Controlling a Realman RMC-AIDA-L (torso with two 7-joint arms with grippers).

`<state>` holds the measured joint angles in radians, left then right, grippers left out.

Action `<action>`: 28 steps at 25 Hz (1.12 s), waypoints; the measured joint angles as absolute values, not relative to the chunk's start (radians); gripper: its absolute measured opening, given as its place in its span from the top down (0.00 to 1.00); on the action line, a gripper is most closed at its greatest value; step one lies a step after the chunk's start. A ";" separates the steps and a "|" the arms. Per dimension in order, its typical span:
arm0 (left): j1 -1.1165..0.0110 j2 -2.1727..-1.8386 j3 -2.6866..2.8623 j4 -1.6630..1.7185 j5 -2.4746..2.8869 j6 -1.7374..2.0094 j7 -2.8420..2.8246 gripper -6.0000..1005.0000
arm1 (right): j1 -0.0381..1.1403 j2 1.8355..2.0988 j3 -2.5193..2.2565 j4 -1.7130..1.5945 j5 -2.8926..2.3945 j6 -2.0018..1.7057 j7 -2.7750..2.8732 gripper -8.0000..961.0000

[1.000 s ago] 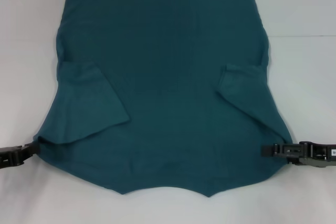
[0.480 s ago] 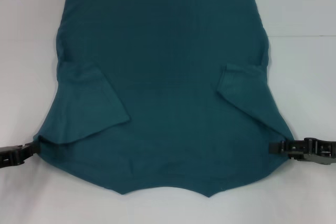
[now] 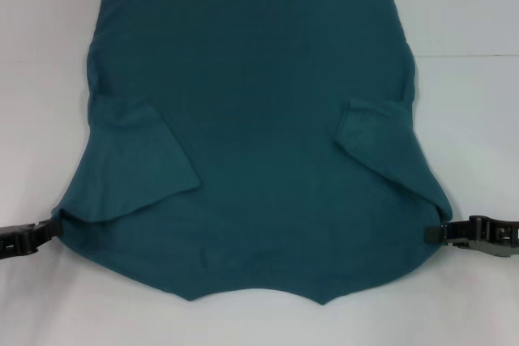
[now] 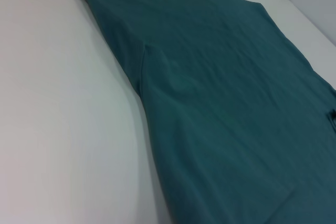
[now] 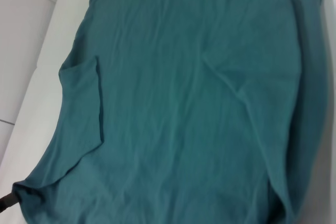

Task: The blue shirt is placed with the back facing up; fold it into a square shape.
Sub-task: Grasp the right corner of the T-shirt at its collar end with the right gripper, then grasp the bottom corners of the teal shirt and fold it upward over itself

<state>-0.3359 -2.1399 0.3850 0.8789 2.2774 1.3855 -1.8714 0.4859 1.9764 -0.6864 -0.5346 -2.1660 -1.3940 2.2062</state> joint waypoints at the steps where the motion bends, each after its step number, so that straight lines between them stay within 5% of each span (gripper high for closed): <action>1: -0.336 -2.140 0.385 0.879 2.277 1.386 -1.871 0.97 | 0.484 1.977 -0.686 -0.535 -2.166 -1.393 2.205 0.62; 5: -0.336 -2.139 0.385 0.880 2.276 1.391 -1.871 0.97 | 0.476 1.976 -0.686 -0.536 -2.165 -1.396 2.189 0.91; 28: -0.283 -2.136 0.292 0.915 2.281 1.618 -1.882 0.97 | 0.410 1.957 -0.621 -0.540 -2.162 -1.589 1.959 0.93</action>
